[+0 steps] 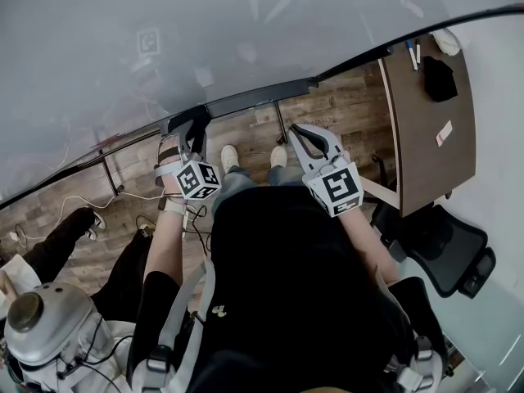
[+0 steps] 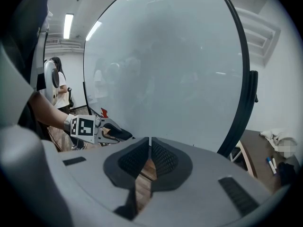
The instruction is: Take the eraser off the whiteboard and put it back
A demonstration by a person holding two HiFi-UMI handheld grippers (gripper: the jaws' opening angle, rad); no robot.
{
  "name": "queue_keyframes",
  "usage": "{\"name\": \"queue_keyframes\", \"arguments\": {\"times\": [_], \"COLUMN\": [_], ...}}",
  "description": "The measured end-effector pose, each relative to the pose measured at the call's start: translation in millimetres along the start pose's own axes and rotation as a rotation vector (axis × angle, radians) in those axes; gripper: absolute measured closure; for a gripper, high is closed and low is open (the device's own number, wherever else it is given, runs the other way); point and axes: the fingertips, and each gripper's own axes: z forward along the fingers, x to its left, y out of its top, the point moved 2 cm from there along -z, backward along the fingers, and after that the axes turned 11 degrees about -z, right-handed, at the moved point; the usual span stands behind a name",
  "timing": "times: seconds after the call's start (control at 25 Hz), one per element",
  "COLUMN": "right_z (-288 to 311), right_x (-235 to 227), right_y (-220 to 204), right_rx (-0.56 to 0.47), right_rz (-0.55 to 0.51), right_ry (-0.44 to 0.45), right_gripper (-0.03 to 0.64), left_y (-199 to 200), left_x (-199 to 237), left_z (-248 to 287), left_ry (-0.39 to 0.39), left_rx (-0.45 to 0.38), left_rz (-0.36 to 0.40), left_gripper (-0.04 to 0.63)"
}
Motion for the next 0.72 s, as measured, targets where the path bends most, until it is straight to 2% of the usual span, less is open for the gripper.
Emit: {"name": "queue_keyframes", "arguments": {"times": [0.28,0.72], "right_z": [-1.3,0.3], "right_x": [1.5,2.3], "right_y": [-0.3,3.0], "right_rx": [-0.001,-0.015], "right_rz": [0.001,-0.018], "right_ry": [-0.002,0.029], "right_gripper": [0.589,0.589], "left_y": [-2.7,-3.7], "left_x": [-1.7,-2.6], "left_z": [-0.1,-10.0], "left_ry": [0.008,0.021], "left_rx": [0.007,0.022], "left_rz": [0.011,-0.016], "left_gripper": [0.417,0.410]}}
